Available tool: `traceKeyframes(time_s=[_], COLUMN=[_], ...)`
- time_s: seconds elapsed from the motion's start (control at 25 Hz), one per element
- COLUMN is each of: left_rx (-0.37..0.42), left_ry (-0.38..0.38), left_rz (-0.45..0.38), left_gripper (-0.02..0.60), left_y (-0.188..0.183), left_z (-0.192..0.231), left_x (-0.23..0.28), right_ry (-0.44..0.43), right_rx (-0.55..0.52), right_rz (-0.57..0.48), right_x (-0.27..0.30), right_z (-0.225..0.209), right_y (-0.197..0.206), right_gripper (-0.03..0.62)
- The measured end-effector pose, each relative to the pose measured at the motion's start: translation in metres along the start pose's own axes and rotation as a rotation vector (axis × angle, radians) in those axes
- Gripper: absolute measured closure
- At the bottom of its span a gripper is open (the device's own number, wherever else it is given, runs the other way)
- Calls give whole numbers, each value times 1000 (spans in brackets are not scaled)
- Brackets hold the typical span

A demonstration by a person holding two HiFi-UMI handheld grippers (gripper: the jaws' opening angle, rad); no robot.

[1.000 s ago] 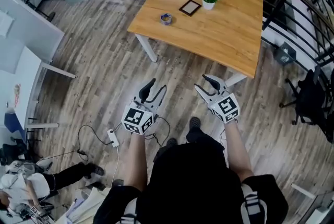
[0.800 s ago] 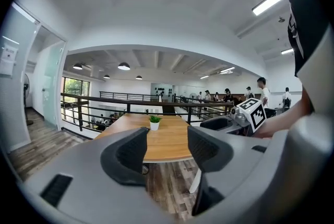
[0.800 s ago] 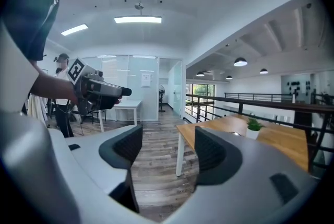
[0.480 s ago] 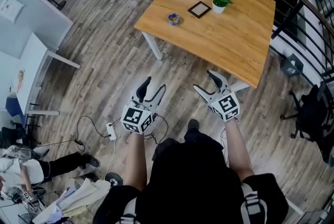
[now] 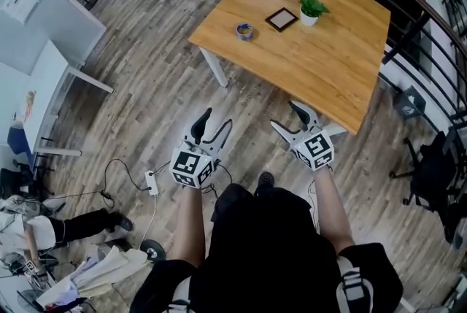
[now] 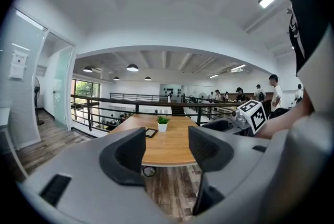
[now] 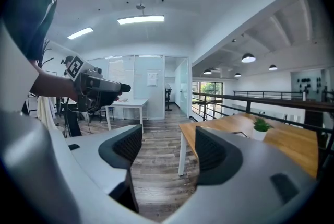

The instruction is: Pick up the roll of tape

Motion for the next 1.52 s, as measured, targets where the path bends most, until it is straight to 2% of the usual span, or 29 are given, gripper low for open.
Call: traceKeyframes(time_s=[0.52, 0.6, 0.76, 1.52], left_rx=[8, 4, 2, -35], left_ry=[-28, -38, -51, 9], left_rz=[8, 5, 0, 10], left_gripper=[324, 324, 324, 324], left_y=[-2, -2, 0, 5], left_z=[-2, 2, 7, 43], left_x=[10, 10, 14, 55], right_ry=[-32, -38, -35, 37], right_rx=[12, 12, 14, 33], right_rz=[-8, -3, 4, 50], right_x=[7, 9, 13, 38], right_z=[-13, -14, -18, -52], right_y=[0, 1, 6, 9], right_gripper=[263, 296, 292, 283])
Point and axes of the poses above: the fingertips, and each gripper's own axes: x forward along the fingers, z to its left, y out of its underside, the point moved 1 cm from there along -x, backward along the fingers, and after that the axes turned 3 degrees about -x, right-handed, at the moved point
